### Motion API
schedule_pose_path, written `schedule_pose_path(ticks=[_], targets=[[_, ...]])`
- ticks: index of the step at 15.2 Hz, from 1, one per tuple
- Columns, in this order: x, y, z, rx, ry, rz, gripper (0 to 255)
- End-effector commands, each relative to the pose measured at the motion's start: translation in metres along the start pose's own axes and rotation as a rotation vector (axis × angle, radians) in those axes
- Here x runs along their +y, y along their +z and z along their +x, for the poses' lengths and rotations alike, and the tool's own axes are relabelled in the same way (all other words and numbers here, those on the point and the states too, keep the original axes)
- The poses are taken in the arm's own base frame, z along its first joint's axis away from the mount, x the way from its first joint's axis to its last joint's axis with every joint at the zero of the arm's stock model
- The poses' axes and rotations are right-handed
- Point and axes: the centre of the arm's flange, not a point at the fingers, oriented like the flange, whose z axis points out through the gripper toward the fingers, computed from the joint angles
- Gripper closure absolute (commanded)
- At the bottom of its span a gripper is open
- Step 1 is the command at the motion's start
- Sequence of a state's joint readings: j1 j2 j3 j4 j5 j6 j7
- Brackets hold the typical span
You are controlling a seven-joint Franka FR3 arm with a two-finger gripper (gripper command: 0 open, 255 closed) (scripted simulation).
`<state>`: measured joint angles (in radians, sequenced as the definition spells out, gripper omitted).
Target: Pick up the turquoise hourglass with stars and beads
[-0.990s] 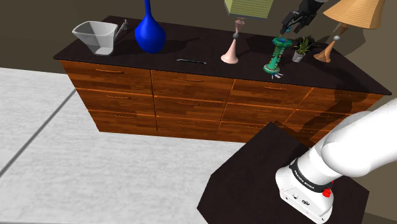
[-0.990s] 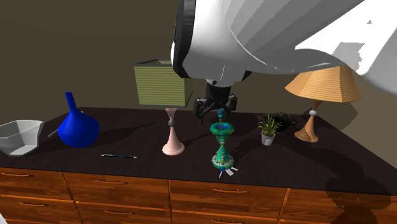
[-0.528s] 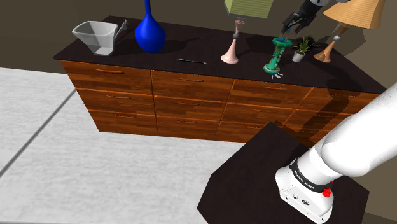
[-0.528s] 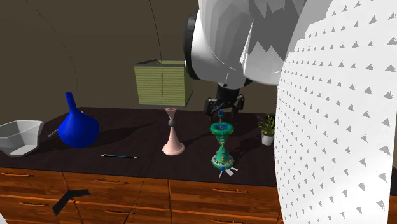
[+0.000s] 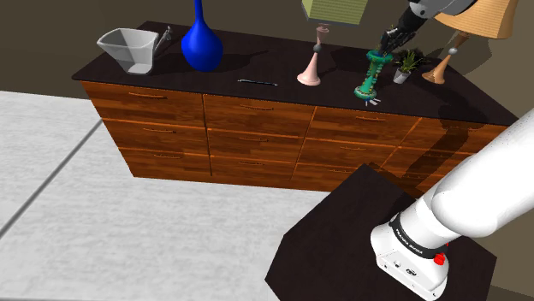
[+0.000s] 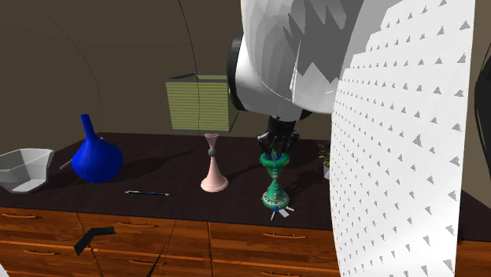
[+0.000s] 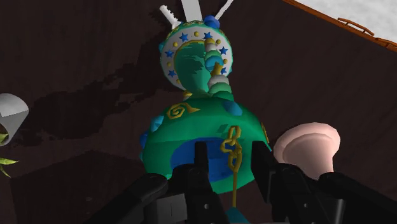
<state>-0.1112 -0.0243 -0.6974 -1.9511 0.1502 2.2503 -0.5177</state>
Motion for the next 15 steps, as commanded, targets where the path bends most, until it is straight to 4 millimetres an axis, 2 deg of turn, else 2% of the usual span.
schedule_pose_path(ticks=[1, 8, 15], targets=[[0.0, 0.0, 0.0, 0.0, 0.0, 0.0, 255], [0.0, 0.001, 0.0, 0.0, 0.0, 0.0, 255], [0.0, -0.034, 0.013, 0.0, 0.0, 0.0, 255]])
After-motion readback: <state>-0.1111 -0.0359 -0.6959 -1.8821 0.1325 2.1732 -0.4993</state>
